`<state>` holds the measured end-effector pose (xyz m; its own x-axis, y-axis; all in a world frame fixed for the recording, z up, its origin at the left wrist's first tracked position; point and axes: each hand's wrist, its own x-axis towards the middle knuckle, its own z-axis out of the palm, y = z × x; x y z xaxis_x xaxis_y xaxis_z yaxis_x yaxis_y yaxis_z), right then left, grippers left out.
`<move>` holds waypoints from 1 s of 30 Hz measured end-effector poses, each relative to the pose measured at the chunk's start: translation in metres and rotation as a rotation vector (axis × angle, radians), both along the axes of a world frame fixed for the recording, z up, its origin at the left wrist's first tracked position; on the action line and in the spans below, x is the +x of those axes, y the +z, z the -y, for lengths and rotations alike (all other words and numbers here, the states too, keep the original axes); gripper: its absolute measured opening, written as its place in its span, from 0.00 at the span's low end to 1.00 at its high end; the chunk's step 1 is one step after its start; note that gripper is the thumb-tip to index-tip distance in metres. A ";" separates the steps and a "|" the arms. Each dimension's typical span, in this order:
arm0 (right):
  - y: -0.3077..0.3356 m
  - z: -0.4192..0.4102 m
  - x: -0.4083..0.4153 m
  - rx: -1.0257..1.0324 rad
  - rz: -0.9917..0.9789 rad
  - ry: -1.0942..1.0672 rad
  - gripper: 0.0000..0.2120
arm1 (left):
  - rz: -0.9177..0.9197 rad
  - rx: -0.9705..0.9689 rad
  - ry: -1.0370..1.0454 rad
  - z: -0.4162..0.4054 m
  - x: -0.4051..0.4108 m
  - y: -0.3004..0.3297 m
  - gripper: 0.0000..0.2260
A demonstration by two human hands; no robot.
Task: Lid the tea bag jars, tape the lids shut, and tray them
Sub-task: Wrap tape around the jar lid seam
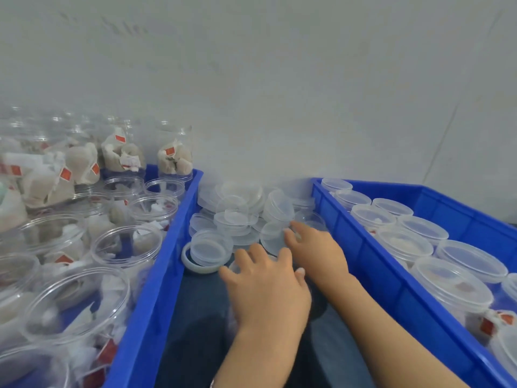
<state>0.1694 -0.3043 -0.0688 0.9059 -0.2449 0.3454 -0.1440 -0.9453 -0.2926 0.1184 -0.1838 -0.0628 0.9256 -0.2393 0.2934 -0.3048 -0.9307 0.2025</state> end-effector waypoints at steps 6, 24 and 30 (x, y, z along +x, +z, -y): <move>-0.048 0.004 -0.040 -0.250 -0.197 -0.002 0.13 | -0.039 0.052 0.060 0.013 0.004 0.005 0.14; -0.035 -0.016 -0.083 0.303 0.096 0.093 0.28 | -0.231 -1.279 0.186 -0.040 -0.004 -0.031 0.24; -0.025 -0.055 -0.094 0.412 0.043 0.344 0.41 | -0.342 -1.290 0.206 -0.029 -0.018 -0.036 0.19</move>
<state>0.0757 -0.2496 -0.0941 0.9449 -0.0597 0.3219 0.1738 -0.7417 -0.6478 0.1003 -0.1545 -0.0989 0.9823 0.1806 -0.0488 0.0575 -0.0431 0.9974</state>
